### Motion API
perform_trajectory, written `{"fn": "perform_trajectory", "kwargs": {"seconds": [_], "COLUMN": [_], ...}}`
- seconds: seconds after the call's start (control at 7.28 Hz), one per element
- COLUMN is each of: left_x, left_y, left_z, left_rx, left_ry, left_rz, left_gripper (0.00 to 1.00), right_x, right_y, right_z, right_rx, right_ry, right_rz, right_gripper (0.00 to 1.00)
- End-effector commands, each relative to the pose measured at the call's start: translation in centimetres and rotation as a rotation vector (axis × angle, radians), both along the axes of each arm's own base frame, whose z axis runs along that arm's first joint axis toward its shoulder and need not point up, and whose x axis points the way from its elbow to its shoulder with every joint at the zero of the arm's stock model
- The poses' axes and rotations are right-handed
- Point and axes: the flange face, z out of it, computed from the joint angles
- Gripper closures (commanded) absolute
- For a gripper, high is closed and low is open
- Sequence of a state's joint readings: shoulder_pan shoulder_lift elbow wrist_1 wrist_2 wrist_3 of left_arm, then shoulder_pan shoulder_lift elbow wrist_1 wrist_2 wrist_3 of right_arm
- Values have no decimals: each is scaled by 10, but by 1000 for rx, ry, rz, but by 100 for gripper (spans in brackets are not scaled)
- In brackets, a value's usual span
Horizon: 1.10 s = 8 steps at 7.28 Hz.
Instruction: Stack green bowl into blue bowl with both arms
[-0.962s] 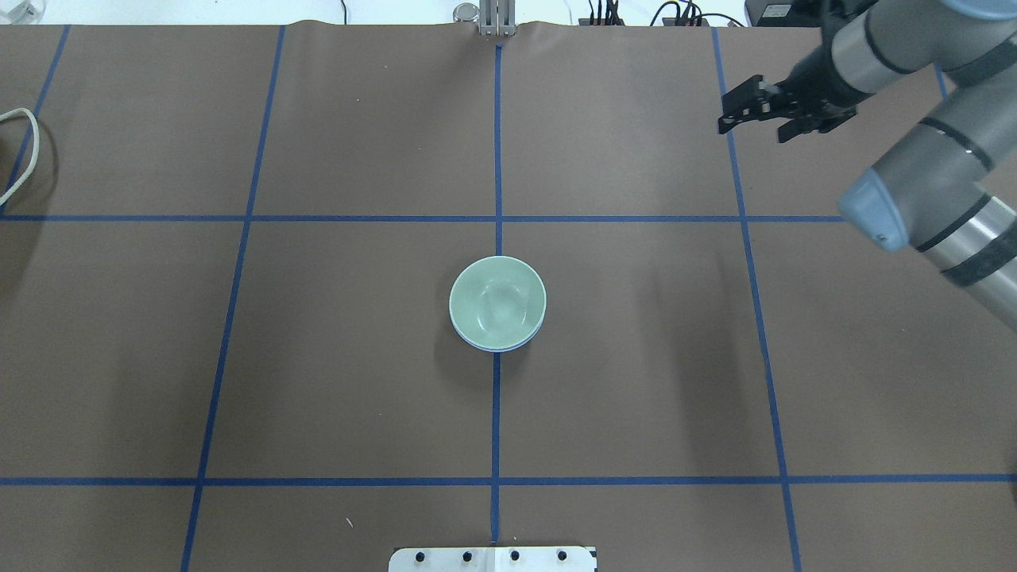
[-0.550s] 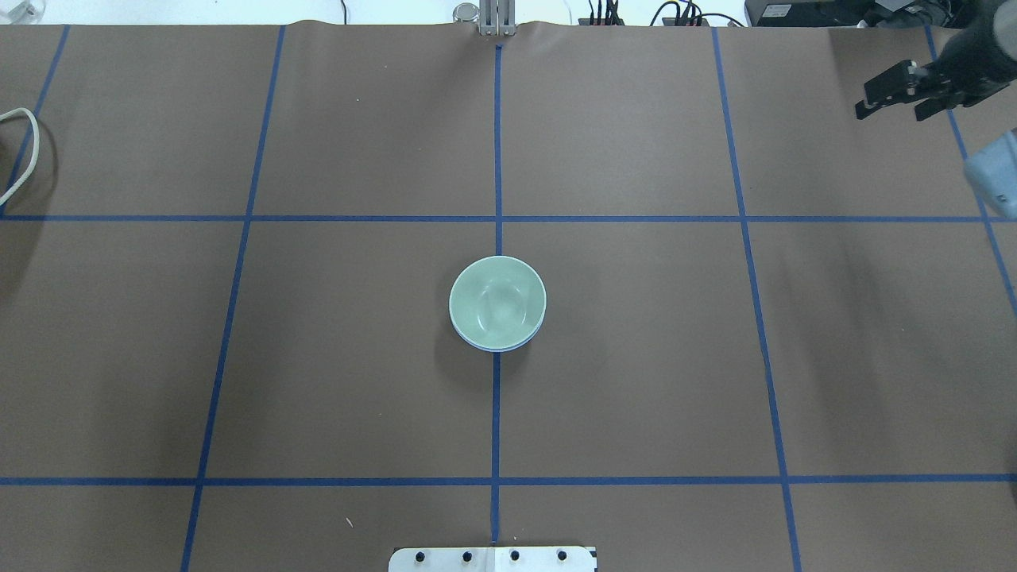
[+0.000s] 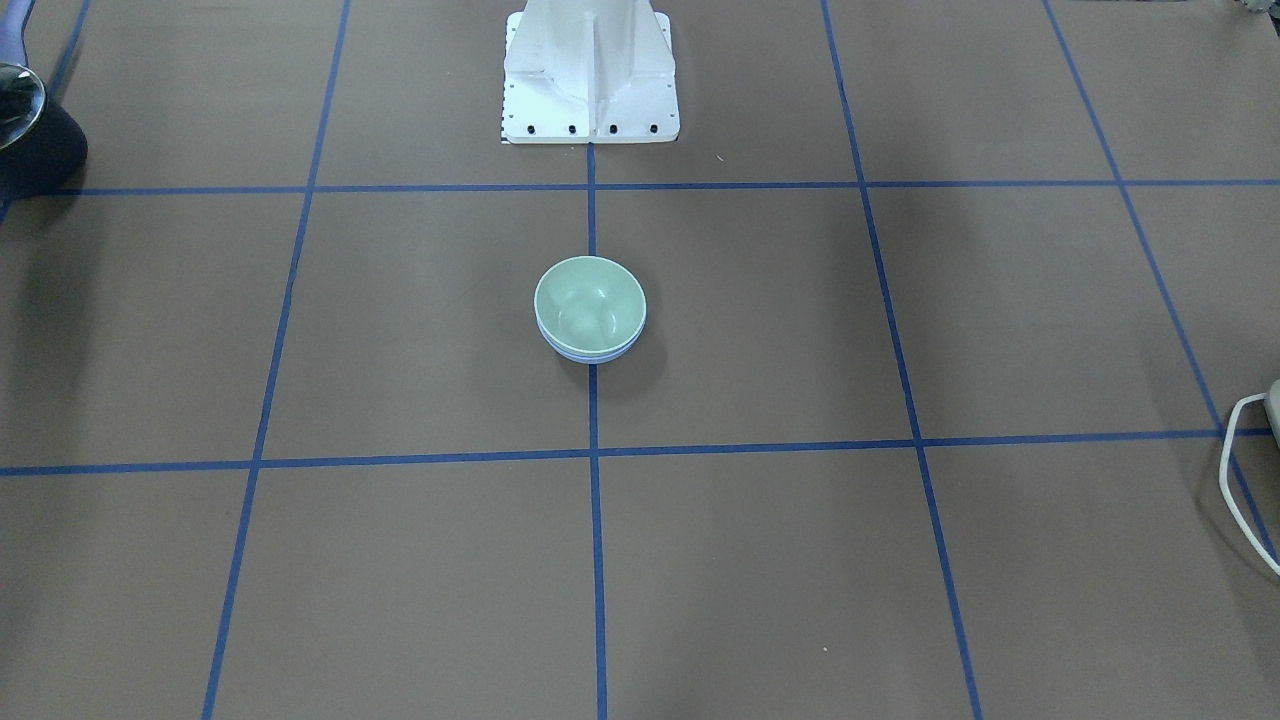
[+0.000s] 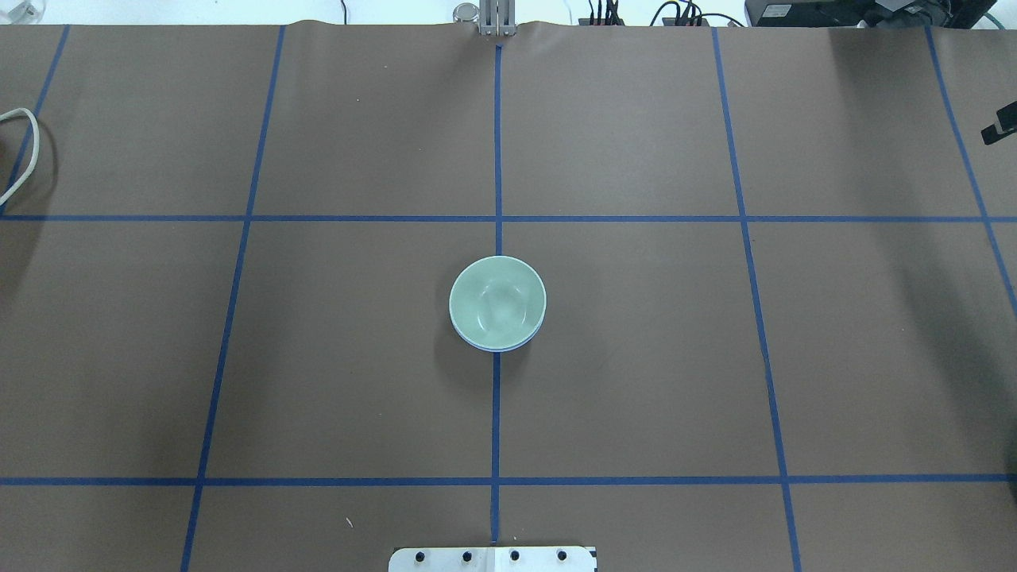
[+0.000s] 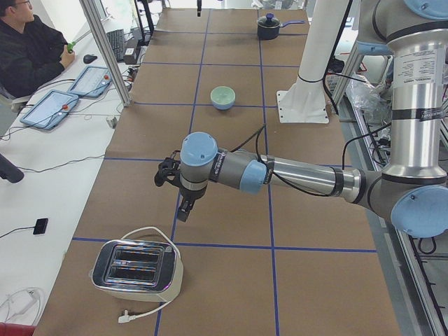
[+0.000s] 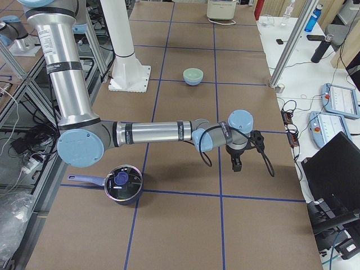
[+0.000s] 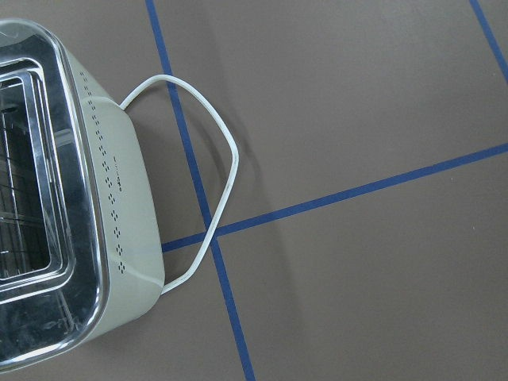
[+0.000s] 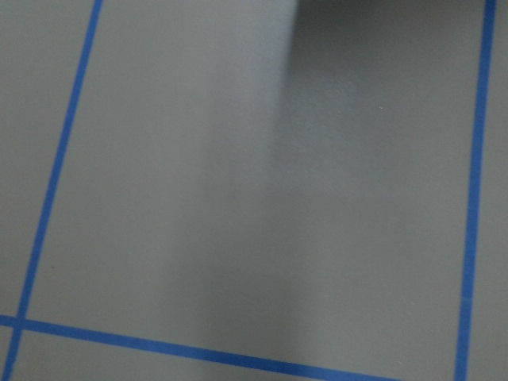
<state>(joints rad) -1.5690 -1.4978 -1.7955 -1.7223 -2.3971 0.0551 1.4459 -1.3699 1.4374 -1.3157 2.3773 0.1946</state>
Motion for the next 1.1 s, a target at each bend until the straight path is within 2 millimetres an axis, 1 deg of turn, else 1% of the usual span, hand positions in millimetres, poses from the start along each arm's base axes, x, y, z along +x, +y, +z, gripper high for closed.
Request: {"fn": "perform_trajectory", "kwargs": {"seconds": [0.0,0.14,0.41,0.55,0.69,0.96], "left_x": [-3,-4,-4,-4,-4,-5], "left_y": [1,1,2,2,3,3], "left_z": [5,7,8,8,9,9], "left_rx": [-13,-18,-24,-24,-26,-27], "left_ry": [39,38,38,40,40,39], "left_rz": [-2,-5,-6,-5,-5,-8], "left_gripper": [2,2,2,2,2,2], "right_x": [36,45,43,45,45,46], "right_y": [12,19,20,29,32,32], "right_z": [3,-5,-10,-12,-18,-18], "right_rx": [-31,-44,-50,2,23,15], "right_ry": [25,40,42,53,54,53], "right_rz": [-29,-38,-35,-42,-43,-42], "right_gripper": [0,0,0,0,0,0]}}
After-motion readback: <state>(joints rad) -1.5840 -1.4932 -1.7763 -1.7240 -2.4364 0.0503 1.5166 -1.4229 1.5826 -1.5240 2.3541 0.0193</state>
